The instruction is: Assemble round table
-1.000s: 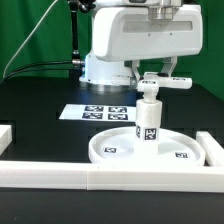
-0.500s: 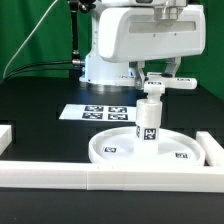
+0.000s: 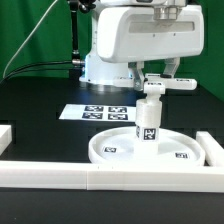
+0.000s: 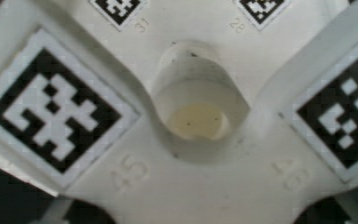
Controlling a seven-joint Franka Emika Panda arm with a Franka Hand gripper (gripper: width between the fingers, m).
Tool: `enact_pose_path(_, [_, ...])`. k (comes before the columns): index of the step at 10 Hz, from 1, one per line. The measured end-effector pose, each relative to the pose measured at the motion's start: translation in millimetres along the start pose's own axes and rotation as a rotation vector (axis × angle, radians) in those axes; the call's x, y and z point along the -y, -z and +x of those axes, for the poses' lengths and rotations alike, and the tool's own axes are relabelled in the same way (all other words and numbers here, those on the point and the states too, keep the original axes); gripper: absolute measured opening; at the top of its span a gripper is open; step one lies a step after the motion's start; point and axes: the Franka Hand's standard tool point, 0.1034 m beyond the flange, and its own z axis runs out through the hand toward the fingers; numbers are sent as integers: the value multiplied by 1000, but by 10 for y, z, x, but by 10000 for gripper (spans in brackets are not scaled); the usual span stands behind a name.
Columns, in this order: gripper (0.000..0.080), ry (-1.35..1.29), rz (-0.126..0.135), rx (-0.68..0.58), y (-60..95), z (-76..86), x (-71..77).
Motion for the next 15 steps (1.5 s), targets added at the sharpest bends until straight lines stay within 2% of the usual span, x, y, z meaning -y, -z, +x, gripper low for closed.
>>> enact_pose_path(10, [448, -162, -15, -23, -2, -46, 11])
enact_pose_path(15, [448, -175, -13, -20, 10, -115, 56])
